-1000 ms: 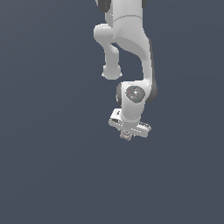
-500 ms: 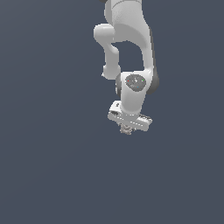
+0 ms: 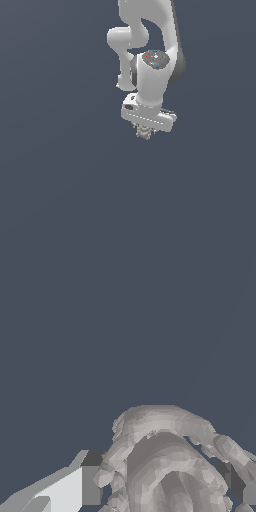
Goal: Pick up the object and move it to a goal position.
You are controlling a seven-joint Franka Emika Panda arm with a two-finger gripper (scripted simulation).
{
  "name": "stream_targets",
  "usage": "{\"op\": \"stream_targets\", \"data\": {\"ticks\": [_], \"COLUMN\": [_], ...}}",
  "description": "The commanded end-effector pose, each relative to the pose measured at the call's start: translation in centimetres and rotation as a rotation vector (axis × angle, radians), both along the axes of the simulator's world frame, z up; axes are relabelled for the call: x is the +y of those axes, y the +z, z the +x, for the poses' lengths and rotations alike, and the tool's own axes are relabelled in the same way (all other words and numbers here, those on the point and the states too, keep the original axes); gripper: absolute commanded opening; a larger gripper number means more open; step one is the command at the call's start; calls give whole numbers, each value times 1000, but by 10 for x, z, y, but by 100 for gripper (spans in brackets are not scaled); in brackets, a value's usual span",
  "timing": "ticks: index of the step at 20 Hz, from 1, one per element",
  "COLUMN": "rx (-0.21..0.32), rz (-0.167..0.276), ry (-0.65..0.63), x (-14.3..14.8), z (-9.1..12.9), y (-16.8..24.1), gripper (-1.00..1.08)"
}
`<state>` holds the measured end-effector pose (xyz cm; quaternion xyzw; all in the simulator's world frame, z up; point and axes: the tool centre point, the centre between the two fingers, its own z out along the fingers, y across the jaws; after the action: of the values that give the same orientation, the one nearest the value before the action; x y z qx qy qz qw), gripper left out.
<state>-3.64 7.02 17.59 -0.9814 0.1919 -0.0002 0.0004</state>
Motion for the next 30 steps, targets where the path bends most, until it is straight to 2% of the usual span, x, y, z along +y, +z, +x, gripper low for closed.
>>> {"op": "stream_targets", "data": {"ticks": [1,19,30], "rx": [0,0,0], "rz": [0,0,0], "ry": [0,-1,-1], "x": [-2,-21,-26], "z": [-9,-67,-82], "y": [26,220,283], "gripper": [-100,-100,-100]}}
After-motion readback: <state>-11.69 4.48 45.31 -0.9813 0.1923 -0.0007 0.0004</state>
